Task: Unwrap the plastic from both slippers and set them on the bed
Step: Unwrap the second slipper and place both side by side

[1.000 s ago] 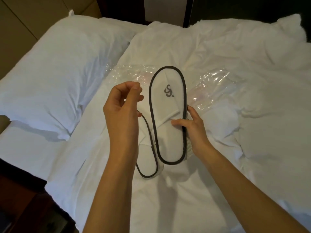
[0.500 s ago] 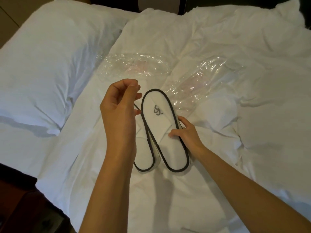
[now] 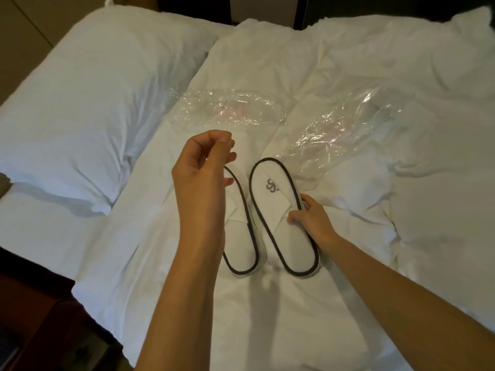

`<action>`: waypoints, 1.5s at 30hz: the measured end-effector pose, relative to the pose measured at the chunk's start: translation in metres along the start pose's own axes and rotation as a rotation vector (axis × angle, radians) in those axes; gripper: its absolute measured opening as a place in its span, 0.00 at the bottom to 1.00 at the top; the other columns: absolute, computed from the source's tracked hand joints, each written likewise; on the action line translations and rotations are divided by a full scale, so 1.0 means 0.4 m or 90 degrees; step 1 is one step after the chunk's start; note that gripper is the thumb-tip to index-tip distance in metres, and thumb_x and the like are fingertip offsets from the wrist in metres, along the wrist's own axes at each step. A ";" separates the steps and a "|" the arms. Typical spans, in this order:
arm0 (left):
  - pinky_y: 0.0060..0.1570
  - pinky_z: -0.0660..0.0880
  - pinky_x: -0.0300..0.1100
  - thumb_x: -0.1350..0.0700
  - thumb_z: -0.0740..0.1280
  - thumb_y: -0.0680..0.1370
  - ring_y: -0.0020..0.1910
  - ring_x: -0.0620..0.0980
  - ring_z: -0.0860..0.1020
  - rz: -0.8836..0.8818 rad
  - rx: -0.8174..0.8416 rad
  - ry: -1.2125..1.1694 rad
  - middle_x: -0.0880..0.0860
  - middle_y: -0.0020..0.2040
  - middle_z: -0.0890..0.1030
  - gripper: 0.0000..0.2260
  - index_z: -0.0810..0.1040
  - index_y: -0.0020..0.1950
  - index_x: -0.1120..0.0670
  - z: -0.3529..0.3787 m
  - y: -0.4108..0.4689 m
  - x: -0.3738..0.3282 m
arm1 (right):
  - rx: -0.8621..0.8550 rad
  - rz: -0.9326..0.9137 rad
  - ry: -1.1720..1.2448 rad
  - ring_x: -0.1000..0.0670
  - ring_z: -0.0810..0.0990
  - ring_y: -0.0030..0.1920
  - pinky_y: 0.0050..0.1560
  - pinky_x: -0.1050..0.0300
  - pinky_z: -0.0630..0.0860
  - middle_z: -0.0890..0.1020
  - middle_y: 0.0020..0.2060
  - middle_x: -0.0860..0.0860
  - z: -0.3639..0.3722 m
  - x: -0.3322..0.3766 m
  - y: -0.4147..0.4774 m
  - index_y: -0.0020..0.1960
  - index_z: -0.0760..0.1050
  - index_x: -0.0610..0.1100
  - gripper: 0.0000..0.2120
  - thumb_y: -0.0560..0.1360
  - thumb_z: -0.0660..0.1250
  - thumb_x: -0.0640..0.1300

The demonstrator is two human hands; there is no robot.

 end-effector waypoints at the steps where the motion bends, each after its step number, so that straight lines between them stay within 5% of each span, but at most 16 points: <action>1: 0.42 0.74 0.39 0.55 0.67 0.76 0.43 0.40 0.81 0.002 0.000 0.001 0.45 0.45 0.83 0.03 0.79 0.44 0.48 0.000 0.002 -0.006 | -0.004 0.002 -0.015 0.44 0.79 0.54 0.58 0.43 0.77 0.80 0.56 0.48 0.000 0.000 0.000 0.69 0.68 0.49 0.31 0.67 0.70 0.39; 8: 0.40 0.74 0.37 0.55 0.67 0.76 0.44 0.40 0.81 0.018 0.008 0.001 0.46 0.46 0.83 0.03 0.79 0.47 0.49 0.013 0.016 -0.059 | -0.038 0.018 -0.047 0.46 0.77 0.52 0.51 0.54 0.75 0.76 0.59 0.47 0.002 -0.001 0.012 0.71 0.64 0.46 0.33 0.69 0.71 0.38; 12: 0.40 0.74 0.38 0.55 0.67 0.76 0.43 0.40 0.81 0.030 0.003 -0.004 0.45 0.45 0.82 0.02 0.80 0.46 0.49 0.016 0.030 -0.083 | -0.126 0.041 0.059 0.49 0.77 0.38 0.37 0.58 0.74 0.78 0.42 0.46 -0.014 0.028 0.036 0.69 0.63 0.40 0.29 0.70 0.69 0.37; 18: 0.39 0.74 0.37 0.55 0.67 0.76 0.43 0.40 0.81 0.030 0.000 -0.008 0.45 0.44 0.82 0.02 0.79 0.46 0.49 0.025 0.061 -0.084 | -0.282 0.124 0.195 0.46 0.75 0.47 0.45 0.48 0.77 0.77 0.51 0.43 -0.075 0.099 0.125 0.68 0.68 0.39 0.31 0.71 0.71 0.54; 21: 0.39 0.74 0.37 0.55 0.67 0.76 0.44 0.40 0.81 0.019 -0.002 -0.009 0.45 0.45 0.83 0.02 0.80 0.46 0.49 0.032 0.076 -0.076 | -0.243 0.162 0.254 0.49 0.74 0.33 0.32 0.57 0.71 0.76 0.38 0.45 -0.093 0.143 0.151 0.55 0.75 0.43 0.16 0.72 0.70 0.52; 24: 0.40 0.75 0.37 0.54 0.67 0.76 0.43 0.40 0.82 0.016 -0.008 -0.002 0.46 0.47 0.83 0.03 0.80 0.46 0.49 0.040 0.094 -0.071 | -0.227 0.195 0.236 0.49 0.68 0.26 0.39 0.54 0.72 0.74 0.32 0.46 -0.119 0.176 0.180 0.39 0.73 0.45 0.08 0.73 0.66 0.48; 26: 0.40 0.75 0.37 0.55 0.67 0.76 0.43 0.40 0.81 0.014 -0.013 -0.003 0.46 0.46 0.83 0.03 0.80 0.46 0.49 0.046 0.110 -0.072 | -0.262 0.164 0.255 0.50 0.68 0.25 0.38 0.55 0.74 0.75 0.32 0.48 -0.134 0.204 0.195 0.41 0.75 0.48 0.03 0.74 0.64 0.43; 30: 0.41 0.74 0.38 0.55 0.67 0.76 0.44 0.41 0.81 0.012 -0.012 -0.009 0.46 0.46 0.83 0.02 0.79 0.45 0.49 0.071 0.144 -0.084 | -0.317 0.031 0.335 0.51 0.71 0.28 0.23 0.65 0.68 0.76 0.33 0.49 -0.163 0.279 0.226 0.41 0.72 0.50 0.12 0.75 0.61 0.34; 45: 0.41 0.76 0.39 0.55 0.67 0.76 0.43 0.41 0.82 0.030 -0.005 0.008 0.46 0.46 0.83 0.02 0.80 0.45 0.48 0.169 0.266 -0.111 | -0.306 -0.056 0.421 0.49 0.76 0.36 0.35 0.59 0.77 0.76 0.38 0.48 -0.210 0.411 0.348 0.51 0.73 0.48 0.05 0.78 0.64 0.40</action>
Point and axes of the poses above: each hand's wrist, its own y-axis towards the middle knuckle, its own z-axis out of the palm, x = y × z, the point moved 1 cm from there along y, towards the middle knuckle
